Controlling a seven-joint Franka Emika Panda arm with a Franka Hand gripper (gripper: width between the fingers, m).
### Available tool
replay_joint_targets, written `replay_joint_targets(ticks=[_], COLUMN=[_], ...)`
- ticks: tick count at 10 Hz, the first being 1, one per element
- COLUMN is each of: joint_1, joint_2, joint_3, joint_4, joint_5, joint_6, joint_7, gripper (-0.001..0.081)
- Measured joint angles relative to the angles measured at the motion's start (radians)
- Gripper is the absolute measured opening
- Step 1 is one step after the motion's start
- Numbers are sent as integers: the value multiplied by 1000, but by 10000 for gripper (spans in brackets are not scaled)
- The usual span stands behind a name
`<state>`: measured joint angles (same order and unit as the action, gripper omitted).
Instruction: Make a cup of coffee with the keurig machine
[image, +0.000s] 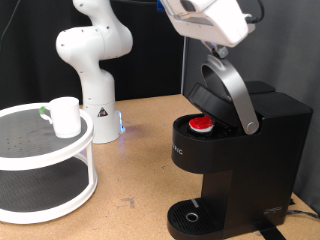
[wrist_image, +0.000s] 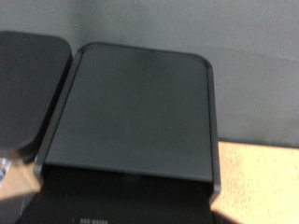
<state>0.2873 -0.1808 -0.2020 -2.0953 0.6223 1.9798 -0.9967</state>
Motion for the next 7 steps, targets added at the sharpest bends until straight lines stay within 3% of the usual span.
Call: replay_joint_targets(ticks=[7], joint_1=[-33], joint_2=[-6], joint_3=[-8], joint_4=[-48], joint_5=[-107], joint_6=[69], joint_7=[-6], gripper=[1])
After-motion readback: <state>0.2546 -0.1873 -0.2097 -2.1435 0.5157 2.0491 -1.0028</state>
